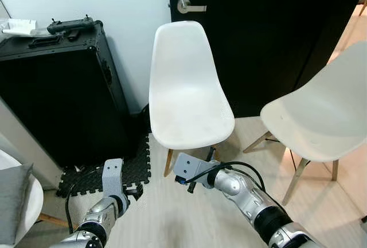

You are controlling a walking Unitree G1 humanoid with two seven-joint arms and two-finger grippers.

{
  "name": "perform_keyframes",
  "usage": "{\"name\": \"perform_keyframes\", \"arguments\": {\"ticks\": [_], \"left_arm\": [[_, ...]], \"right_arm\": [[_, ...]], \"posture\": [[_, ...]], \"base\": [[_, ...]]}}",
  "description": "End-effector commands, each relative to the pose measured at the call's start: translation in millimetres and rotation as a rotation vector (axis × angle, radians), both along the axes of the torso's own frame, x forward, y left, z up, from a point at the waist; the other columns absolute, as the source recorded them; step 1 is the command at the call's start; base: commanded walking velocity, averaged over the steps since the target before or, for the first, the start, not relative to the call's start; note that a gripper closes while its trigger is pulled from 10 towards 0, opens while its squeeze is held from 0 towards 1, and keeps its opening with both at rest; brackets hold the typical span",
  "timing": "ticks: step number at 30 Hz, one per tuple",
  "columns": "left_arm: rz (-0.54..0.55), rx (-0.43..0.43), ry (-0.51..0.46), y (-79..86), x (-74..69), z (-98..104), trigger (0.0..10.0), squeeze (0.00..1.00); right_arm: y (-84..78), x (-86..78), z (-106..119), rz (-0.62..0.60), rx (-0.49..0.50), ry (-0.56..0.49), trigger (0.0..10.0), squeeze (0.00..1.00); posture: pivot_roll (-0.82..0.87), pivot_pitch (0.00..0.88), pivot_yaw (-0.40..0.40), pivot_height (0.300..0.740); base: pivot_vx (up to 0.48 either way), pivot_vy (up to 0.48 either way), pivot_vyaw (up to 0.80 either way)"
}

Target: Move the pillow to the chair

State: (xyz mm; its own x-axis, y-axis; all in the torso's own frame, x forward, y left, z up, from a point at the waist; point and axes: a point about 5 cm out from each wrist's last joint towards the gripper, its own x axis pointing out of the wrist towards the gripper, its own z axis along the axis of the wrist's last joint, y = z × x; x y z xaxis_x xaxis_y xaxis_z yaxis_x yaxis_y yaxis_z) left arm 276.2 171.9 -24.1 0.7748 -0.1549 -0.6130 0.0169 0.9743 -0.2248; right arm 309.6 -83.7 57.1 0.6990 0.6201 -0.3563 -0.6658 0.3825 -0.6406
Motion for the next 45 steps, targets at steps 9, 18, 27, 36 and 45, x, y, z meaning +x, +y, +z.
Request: {"name": "perform_keyframes", "arguments": {"ticks": [9, 18, 27, 36, 45], "left_arm": [[-0.021, 0.007, 0.051, 5.2, -12.0, -9, 10.0, 0.00], [-0.027, -0.014, 0.062, 2.6, -16.8, -13, 10.0, 0.00], [-0.035, -0.021, 0.059, -0.3, -17.9, -14, 10.0, 0.00], [-0.014, -0.034, 0.059, -0.6, -21.8, -17, 10.0, 0.00], [-0.017, -0.030, 0.058, 3.4, -24.1, -18, 10.0, 0.00]], "right_arm": [[4.3, -10.6, -6, 0.021, 0.008, 0.004, 10.0, 0.00], [1.1, -17.6, -8, 0.027, 0.012, 0.007, 10.0, 0.00], [-2.6, -21.4, -7, 0.028, 0.016, 0.006, 10.0, 0.00], [-6.1, -25.5, -7, 0.030, 0.014, 0.007, 10.0, 0.00], [-2.5, -31.2, -4, 0.037, 0.015, 0.005, 10.0, 0.00]], "posture": [[-0.34, 0.055, 0.138, 0.710], [-0.35, 0.068, 0.130, 0.710], [-0.33, 0.086, 0.124, 0.710], [-0.31, 0.087, 0.102, 0.710], [-0.30, 0.120, 0.089, 0.710]], "base": [[0.000, 0.000, 0.00], [0.000, 0.000, 0.00], [0.000, 0.000, 0.00], [0.000, 0.000, 0.00], [0.000, 0.000, 0.00]]}}
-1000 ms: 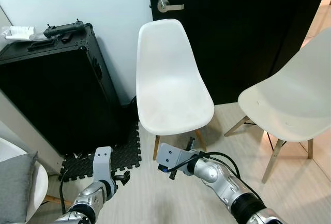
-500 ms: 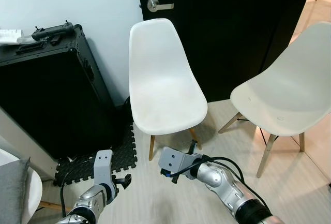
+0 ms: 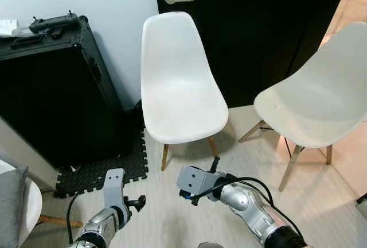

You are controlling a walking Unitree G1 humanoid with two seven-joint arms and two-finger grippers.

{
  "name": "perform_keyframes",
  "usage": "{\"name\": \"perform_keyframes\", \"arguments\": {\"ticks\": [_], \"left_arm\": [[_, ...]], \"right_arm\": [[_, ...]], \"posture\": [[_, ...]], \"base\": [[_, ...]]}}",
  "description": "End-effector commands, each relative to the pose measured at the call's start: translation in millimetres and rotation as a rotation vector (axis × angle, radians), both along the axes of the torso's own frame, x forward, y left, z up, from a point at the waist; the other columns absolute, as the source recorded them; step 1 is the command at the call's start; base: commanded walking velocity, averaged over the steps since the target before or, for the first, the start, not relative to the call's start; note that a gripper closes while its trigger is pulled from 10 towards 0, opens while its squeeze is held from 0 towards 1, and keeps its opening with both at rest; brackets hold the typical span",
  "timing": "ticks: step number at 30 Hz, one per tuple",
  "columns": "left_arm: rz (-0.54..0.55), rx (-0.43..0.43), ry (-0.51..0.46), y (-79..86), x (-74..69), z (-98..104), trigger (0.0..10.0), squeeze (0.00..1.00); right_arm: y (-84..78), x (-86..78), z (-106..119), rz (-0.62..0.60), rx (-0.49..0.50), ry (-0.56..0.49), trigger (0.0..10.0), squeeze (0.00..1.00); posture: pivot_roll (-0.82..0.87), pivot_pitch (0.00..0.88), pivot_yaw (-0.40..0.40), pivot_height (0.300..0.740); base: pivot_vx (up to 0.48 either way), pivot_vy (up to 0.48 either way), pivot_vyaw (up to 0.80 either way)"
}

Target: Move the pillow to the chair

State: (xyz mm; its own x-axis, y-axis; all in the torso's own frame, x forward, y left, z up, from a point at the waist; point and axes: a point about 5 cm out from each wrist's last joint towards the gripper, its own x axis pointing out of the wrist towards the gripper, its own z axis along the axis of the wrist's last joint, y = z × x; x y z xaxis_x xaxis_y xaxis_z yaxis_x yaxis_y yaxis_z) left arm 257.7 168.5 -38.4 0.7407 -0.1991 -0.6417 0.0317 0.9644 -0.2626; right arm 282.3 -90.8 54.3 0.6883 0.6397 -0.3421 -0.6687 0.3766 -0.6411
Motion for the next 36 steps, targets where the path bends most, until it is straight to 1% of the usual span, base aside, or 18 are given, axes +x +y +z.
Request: {"name": "perform_keyframes", "arguments": {"ticks": [1, 10, 12, 14, 15, 22, 23, 24, 25, 26, 27, 30, 31, 32, 33, 34, 35, 36], "left_arm": [[0.010, 0.007, 0.012, 7.0, -5.8, -3, 10.0, 0.00], [0.016, 0.003, 0.010, 7.1, -5.7, -3, 10.0, 0.00], [0.013, 0.007, 0.010, 6.1, -5.1, -3, 10.0, 0.00], [0.011, 0.011, 0.010, 4.9, -4.4, -3, 10.0, 0.00], [0.010, 0.014, 0.010, 4.1, -4.0, -3, 10.0, 0.00], [0.011, 0.008, 0.003, -3.4, -2.0, -2, 10.0, 0.00], [0.013, 0.009, 0.002, -4.9, -2.6, -3, 10.0, 0.00], [0.021, 0.008, -0.001, -5.5, -3.6, -3, 10.0, 0.00], [0.021, 0.008, -0.001, -5.5, -3.6, -3, 10.0, 0.00], [0.045, -0.001, 0.001, -5.6, -7.5, -6, 10.0, 0.00], [0.045, -0.001, 0.001, -5.6, -7.5, -6, 10.0, 0.00], [0.076, -0.006, 0.017, -2.5, -15.8, -11, 10.0, 0.00], [0.076, -0.006, 0.017, -2.5, -15.8, -11, 10.0, 0.00], [0.070, 0.005, 0.035, -0.8, -23.1, -16, 10.0, 0.00], [0.070, 0.005, 0.035, -0.8, -23.1, -16, 10.0, 0.00], [0.064, 0.026, 0.068, 3.2, -33.2, -22, 10.0, 0.00], [0.064, 0.026, 0.068, 3.2, -33.2, -22, 10.0, 0.00], [0.066, 0.032, 0.082, 5.0, -37.3, -25, 10.0, 0.00]], "right_arm": [[4.9, -4.5, -1, 0.016, 0.002, 0.013, 10.0, 0.00], [5.1, -5.9, 0, 0.013, 0.003, 0.014, 10.0, 0.00], [5.6, -4.2, -3, 0.027, -0.051, 0.035, 10.0, 0.00], [9.7, -3.3, 1, 0.077, -0.056, -0.031, 10.0, 0.00], [9.3, -2.9, 0, 0.069, -0.032, 0.007, 10.0, 0.00], [1.3, -2.4, 0, 0.097, -0.050, 0.023, 10.0, 0.00], [-1.4, -1.1, 2, 0.077, -0.031, 0.038, 10.0, 0.00], [-2.4, 4.6, 9, 0.014, 0.065, 0.072, 10.0, 0.00], [-2.4, 4.6, 9, 0.014, 0.065, 0.072, 10.0, 0.00], [-6.0, 14.1, 17, -0.093, 0.210, 0.119, 10.0, 0.00], [-6.0, 14.1, 17, -0.093, 0.210, 0.119, 10.0, 0.00], [-15.1, 27.7, 12, -0.256, 0.305, 0.142, 10.0, 0.00], [-15.1, 27.7, 12, -0.256, 0.305, 0.142, 10.0, 0.00], [-28.4, 33.6, -7, -0.425, 0.361, 0.240, 10.0, 0.00], [-28.4, 33.6, -7, -0.425, 0.361, 0.240, 10.0, 0.00], [-40.6, 25.6, -35, -0.583, 0.374, 0.390, 10.0, 0.00], [-40.6, 25.6, -35, -0.583, 0.374, 0.390, 10.0, 0.00], [-45.0, 19.6, -46, -0.638, 0.362, 0.448, 10.0, 0.00]], "posture": [[-0.31, 0.126, 0.092, 0.710], [-0.30, 0.126, 0.090, 0.710], [-0.30, 0.117, 0.089, 0.710], [-0.29, 0.112, 0.081, 0.710], [-0.30, 0.102, 0.078, 0.710], [-0.29, 0.082, 0.041, 0.710], [-0.29, 0.067, 0.031, 0.710], [-0.30, 0.057, 0.022, 0.710], [-0.30, 0.057, 0.022, 0.710], [-0.28, 0.053, 0.017, 0.710], [-0.28, 0.053, 0.017, 0.710], [-0.25, 0.049, 0.025, 0.710], [-0.25, 0.049, 0.025, 0.710], [-0.21, 0.033, 0.032, 0.710], [-0.21, 0.033, 0.032, 0.710], [-0.17, 0.000, 0.028, 0.710], [-0.17, 0.000, 0.028, 0.710], [-0.17, 0.000, 0.028, 0.710]], "base": [[0.000, 0.000, 0.00], [0.000, 0.000, 0.00], [0.000, 0.000, 0.00], [0.000, 0.000, 0.00], [0.000, 0.000, 0.00], [0.000, 0.000, 0.00], [0.000, 0.000, 0.00], [0.000, 0.000, 0.00], [0.000, 0.000, 0.00], [0.000, 0.000, 0.00], [0.000, 0.000, 0.00], [0.000, 0.000, 0.00], [0.000, 0.000, 0.00], [0.000, 0.000, 0.00], [0.000, 0.000, 0.00], [0.000, 0.000, 0.00], [0.000, 0.000, 0.00], [0.000, 0.000, 0.00]]}}
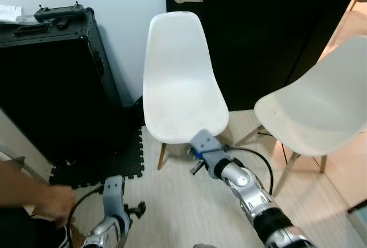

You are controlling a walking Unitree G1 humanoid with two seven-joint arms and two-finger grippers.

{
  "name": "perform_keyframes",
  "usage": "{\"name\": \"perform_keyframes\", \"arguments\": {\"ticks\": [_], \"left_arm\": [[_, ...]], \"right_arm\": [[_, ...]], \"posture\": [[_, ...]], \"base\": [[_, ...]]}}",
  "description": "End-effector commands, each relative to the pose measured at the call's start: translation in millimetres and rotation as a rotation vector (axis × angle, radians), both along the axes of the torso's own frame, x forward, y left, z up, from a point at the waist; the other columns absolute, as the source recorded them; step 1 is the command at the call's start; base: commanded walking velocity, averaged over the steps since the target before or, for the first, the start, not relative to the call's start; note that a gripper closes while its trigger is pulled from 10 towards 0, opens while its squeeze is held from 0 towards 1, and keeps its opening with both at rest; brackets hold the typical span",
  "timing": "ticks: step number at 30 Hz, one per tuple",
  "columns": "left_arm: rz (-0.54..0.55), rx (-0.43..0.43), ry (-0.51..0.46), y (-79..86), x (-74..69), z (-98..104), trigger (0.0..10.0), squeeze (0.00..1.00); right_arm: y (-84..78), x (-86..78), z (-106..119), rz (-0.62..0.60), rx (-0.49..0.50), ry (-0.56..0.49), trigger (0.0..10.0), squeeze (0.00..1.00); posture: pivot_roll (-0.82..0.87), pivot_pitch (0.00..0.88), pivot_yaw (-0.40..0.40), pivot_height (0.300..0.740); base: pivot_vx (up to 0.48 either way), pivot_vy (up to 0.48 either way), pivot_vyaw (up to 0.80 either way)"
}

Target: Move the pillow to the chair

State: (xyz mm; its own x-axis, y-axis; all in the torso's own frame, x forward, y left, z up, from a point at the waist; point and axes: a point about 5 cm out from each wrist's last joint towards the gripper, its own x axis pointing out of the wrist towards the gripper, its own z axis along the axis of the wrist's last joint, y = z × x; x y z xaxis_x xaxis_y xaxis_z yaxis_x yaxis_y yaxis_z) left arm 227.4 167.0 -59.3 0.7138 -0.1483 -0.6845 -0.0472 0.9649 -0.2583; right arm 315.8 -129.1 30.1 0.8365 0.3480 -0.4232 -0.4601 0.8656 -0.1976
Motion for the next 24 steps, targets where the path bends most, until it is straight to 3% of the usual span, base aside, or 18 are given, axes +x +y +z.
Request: {"name": "perform_keyframes", "arguments": {"ticks": [1, 2, 3, 4, 5, 7, 9, 10, 13, 15, 18, 20, 24], "left_arm": [[-0.004, 0.028, 0.039, 8.5, -11.5, -6, 10.0, 0.00], [-0.004, 0.028, 0.039, 8.5, -11.5, -6, 10.0, 0.00], [-0.012, 0.032, 0.047, 10.3, -15.4, -8, 10.0, 0.00], [-0.012, 0.032, 0.047, 10.3, -15.4, -8, 10.0, 0.00], [-0.020, 0.049, 0.054, 13.2, -17.7, -9, 10.0, 0.00], [0.026, 0.088, 0.072, 25.4, -22.6, -11, 10.0, 0.00], [0.078, 0.097, 0.074, 31.9, -23.8, -11, 10.0, 0.00], [0.078, 0.097, 0.074, 31.9, -23.8, -11, 10.0, 0.00], [0.256, 0.072, 0.063, 40.4, -28.0, -12, 10.0, 0.00], [0.261, 0.080, 0.066, 38.8, -32.4, -14, 10.0, 0.00], [0.281, 0.092, 0.076, 41.3, -39.4, -17, 10.0, 0.00], [0.308, 0.095, 0.098, 43.8, -48.8, -21, 10.0, 0.00], [0.326, 0.092, 0.159, 42.9, -67.8, -30, 10.0, 0.00]], "right_arm": [[-11.5, -23.4, -36, -0.123, 0.031, 0.211, 10.0, 0.00], [-11.5, -23.4, -36, -0.123, 0.031, 0.211, 10.0, 0.00], [-14.4, -33.2, -48, -0.180, 0.059, 0.296, 10.0, 0.00], [-14.4, -33.2, -48, -0.180, 0.059, 0.296, 10.0, 0.00], [-12.6, -43.6, -58, -0.184, 0.039, 0.359, 10.0, 0.00], [1.7, -65.2, -76, -0.094, -0.008, 0.473, 10.0, 0.00], [9.6, -73.0, -81, -0.028, -0.051, 0.506, 10.0, 0.00], [9.6, -73.0, -81, -0.028, -0.051, 0.506, 10.0, 0.00], [22.0, -78.0, -85, 0.013, -0.085, 0.526, 10.0, 0.00], [24.4, -77.1, -84, -0.016, -0.047, 0.541, 10.0, 0.00], [19.6, -79.1, -86, -0.082, -0.014, 0.566, 10.0, 0.00], [10.9, -86.1, -92, -0.079, -0.084, 0.574, 10.0, 0.00], [1.3, -92.6, -96, -0.089, -0.107, 0.605, 10.0, 0.00]], "posture": [[-0.12, 0.000, 0.016, 0.710], [-0.12, 0.000, 0.016, 0.710], [-0.10, 0.000, 0.001, 0.710], [-0.10, 0.000, 0.001, 0.710], [-0.07, 0.000, -0.019, 0.710], [-0.01, 0.000, -0.078, 0.710], [0.00, 0.000, -0.101, 0.710], [0.00, 0.000, -0.101, 0.710], [0.07, 0.000, -0.154, 0.710], [0.12, 0.000, -0.178, 0.710], [0.15, 0.000, -0.197, 0.710], [0.16, 0.000, -0.199, 0.710], [0.13, 0.000, -0.179, 0.710]], "base": [[0.000, 0.000, 0.00], [0.000, 0.000, 0.00], [0.000, 0.000, 0.00], [0.000, 0.000, 0.00], [0.000, 0.000, 0.00], [0.000, 0.000, 0.00], [0.000, 0.000, 0.00], [0.000, 0.000, 0.00], [0.000, 0.000, 0.00], [0.000, 0.000, 0.00], [0.000, 0.000, 0.00], [0.000, 0.000, 0.00], [0.000, 0.000, 0.00]]}}
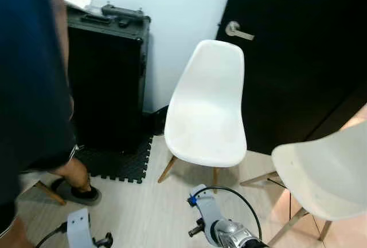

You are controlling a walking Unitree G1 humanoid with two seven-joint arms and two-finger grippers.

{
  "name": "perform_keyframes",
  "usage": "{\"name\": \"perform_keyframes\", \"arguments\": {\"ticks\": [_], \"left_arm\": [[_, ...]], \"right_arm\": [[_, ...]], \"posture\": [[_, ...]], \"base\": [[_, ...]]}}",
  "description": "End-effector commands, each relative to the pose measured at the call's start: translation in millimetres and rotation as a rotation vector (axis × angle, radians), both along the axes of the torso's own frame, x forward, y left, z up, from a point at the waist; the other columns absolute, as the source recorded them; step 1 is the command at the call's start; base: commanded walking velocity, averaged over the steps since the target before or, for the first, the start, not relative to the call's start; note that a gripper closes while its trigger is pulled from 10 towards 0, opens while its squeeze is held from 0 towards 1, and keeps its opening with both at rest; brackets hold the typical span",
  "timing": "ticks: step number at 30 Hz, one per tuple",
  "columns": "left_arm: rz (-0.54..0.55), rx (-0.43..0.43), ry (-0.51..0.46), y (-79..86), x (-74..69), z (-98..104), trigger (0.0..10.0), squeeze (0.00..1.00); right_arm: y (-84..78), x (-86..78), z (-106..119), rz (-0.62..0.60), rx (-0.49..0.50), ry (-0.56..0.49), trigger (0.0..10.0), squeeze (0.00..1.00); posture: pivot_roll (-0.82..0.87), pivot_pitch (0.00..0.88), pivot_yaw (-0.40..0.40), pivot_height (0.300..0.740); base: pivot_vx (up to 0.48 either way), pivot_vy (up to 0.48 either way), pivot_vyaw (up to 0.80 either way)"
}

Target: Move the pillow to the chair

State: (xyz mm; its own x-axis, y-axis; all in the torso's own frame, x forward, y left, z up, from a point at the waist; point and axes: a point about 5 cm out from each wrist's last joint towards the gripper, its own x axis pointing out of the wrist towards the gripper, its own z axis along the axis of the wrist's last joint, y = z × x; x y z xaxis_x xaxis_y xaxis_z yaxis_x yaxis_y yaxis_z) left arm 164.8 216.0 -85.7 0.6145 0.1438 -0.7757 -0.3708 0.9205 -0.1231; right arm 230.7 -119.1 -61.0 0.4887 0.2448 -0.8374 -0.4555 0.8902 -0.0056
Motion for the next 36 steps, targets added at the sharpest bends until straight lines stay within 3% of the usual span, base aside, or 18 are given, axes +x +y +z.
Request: {"name": "perform_keyframes", "arguments": {"ticks": [1, 3, 4, 8, 10, 15, 18, 25, 28, 36], "left_arm": [[0.021, -0.025, 0.036, -6.5, -9.9, -6, 10.0, 0.00], [0.015, -0.025, 0.060, -6.8, -16.2, -8, 10.0, 0.00], [0.003, -0.026, 0.102, -7.4, -26.7, -13, 10.0, 0.00], [-0.020, -0.030, 0.133, -11.3, -32.8, -16, 10.0, 0.00], [-0.100, -0.026, 0.167, -18.7, -36.7, -18, 10.0, 0.00], [-0.204, -0.038, 0.150, -35.4, -28.6, -18, 10.0, 0.00], [-0.239, -0.039, 0.142, -39.6, -25.0, -17, 10.0, 0.00], [-0.235, -0.066, 0.128, -51.7, -18.6, -15, 10.0, 0.00], [-0.247, -0.078, 0.134, -57.7, -19.5, -16, 10.0, 0.00], [-0.263, -0.093, 0.147, -64.5, -25.1, -18, 10.0, 0.00]], "right_arm": [[-10.5, -8.3, -6, -0.018, -0.026, 0.041, 10.0, 0.00], [-12.6, -8.9, -6, 0.020, -0.050, 0.036, 10.0, 0.00], [-13.7, -10.7, -7, 0.065, -0.067, 0.031, 10.0, 0.00], [-17.1, -12.3, -8, 0.079, -0.092, 0.031, 10.0, 0.00], [-25.5, -11.7, -8, 0.016, -0.106, 0.023, 10.0, 0.00], [-45.4, -8.3, -6, -0.153, -0.085, 0.011, 10.0, 0.00], [-49.4, -4.8, -3, -0.167, -0.087, 0.001, 10.0, 0.00], [-47.9, 9.5, 6, -0.088, -0.124, -0.046, 10.0, 0.00], [-47.0, 9.1, 6, -0.038, -0.150, -0.046, 10.0, 0.00], [-53.1, 3.7, 3, -0.067, -0.138, -0.015, 10.0, 0.00]], "posture": [[0.13, 0.000, -0.179, 0.710], [0.11, 0.000, -0.168, 0.710], [0.08, 0.000, -0.145, 0.710], [0.02, 0.000, -0.113, 0.710], [-0.01, 0.000, -0.098, 0.710], [-0.05, 0.000, -0.086, 0.710], [-0.05, 0.000, -0.088, 0.710], [-0.06, 0.000, -0.100, 0.710], [-0.07, 0.000, -0.105, 0.710], [-0.05, 0.000, -0.122, 0.710]], "base": [[0.000, 0.000, 0.00], [0.000, 0.000, 0.00], [0.000, 0.000, 0.00], [0.000, 0.000, 0.00], [0.000, 0.000, -0.77], [0.000, 0.000, -0.77], [0.000, 0.000, -0.76], [0.000, 0.000, -0.76], [0.000, 0.000, -0.73], [0.000, 0.000, -0.72]]}}
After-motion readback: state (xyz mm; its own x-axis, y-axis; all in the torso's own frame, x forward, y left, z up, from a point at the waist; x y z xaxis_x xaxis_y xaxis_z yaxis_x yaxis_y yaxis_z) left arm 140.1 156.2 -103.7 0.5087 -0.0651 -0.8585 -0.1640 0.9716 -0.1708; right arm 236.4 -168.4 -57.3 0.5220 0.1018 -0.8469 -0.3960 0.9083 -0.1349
